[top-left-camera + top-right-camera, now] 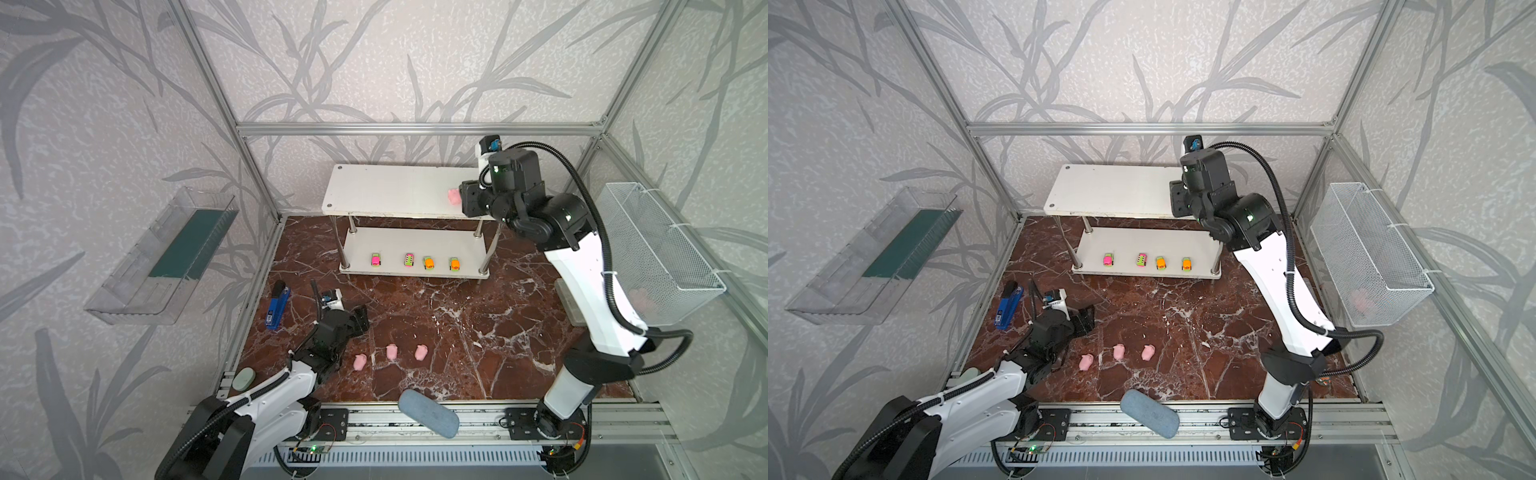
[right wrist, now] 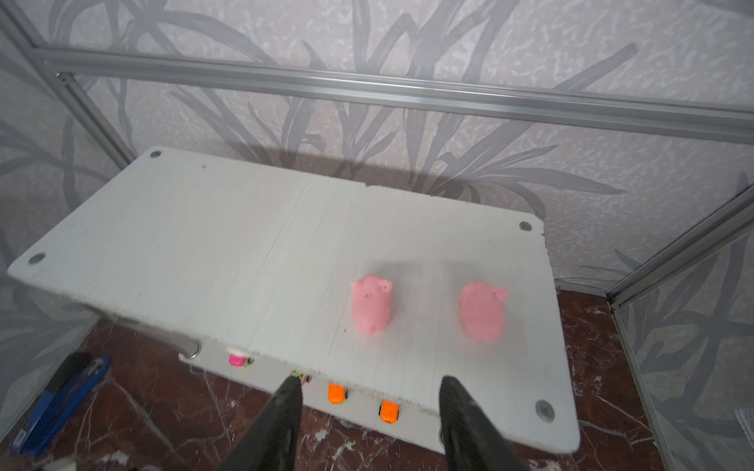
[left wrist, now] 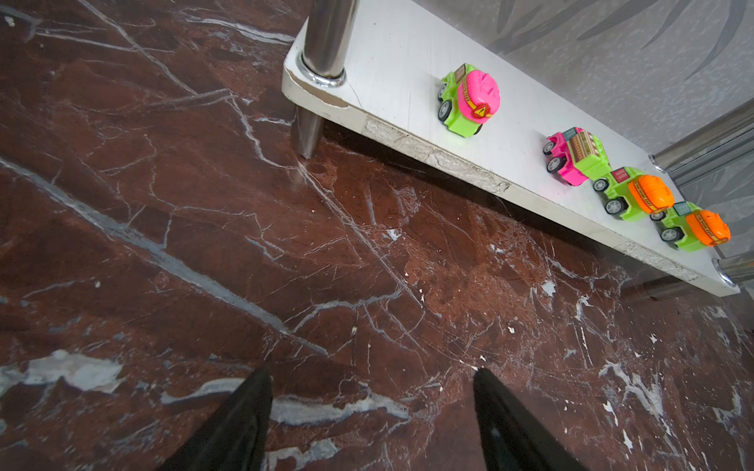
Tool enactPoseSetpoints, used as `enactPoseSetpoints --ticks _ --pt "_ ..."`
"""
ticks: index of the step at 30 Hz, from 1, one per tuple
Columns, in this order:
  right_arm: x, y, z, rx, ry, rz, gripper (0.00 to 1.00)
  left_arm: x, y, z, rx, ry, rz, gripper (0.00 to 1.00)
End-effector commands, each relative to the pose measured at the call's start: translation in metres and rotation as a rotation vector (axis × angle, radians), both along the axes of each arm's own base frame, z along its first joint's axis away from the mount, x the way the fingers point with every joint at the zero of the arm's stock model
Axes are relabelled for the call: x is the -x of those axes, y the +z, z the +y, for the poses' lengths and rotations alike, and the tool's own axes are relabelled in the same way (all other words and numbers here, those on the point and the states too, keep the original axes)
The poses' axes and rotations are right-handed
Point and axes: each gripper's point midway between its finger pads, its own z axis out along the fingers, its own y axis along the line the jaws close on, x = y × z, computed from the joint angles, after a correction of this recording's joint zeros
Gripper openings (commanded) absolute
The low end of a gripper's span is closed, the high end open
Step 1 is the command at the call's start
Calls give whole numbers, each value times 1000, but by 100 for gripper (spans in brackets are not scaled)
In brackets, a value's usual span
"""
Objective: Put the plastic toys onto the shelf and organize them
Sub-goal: 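Withdraw the right gripper from the shelf toward the remaining pigs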
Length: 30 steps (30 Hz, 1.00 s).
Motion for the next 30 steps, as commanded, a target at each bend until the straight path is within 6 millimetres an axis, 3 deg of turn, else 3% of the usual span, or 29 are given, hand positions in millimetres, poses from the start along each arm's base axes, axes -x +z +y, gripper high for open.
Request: enactPoseSetpoints --ticks 1,3,6,10,14,18,23,30 --pt "33 22 -9 -13 19 -162 55 -1 5 4 -10 13 -11 76" --pt "58 8 -15 -57 46 -166 55 -1 5 4 -11 12 -9 76" --pt "94 -36 -20 -64 77 -130 54 0 6 4 -11 13 -6 76" --pt "135 -109 -18 -60 118 -6 51 2 6 6 -24 16 -5 76" --pt "158 -186 -11 -78 126 166 51 3 5 9 -39 24 -1 76" --pt "176 -239 11 -134 122 308 54 4 5 9 -35 21 5 76" --pt "196 -297 51 -131 144 484 57 8 7 9 -21 18 4 76" --pt "216 -355 92 -77 145 723 60 14 8 12 -9 23 -3 76"
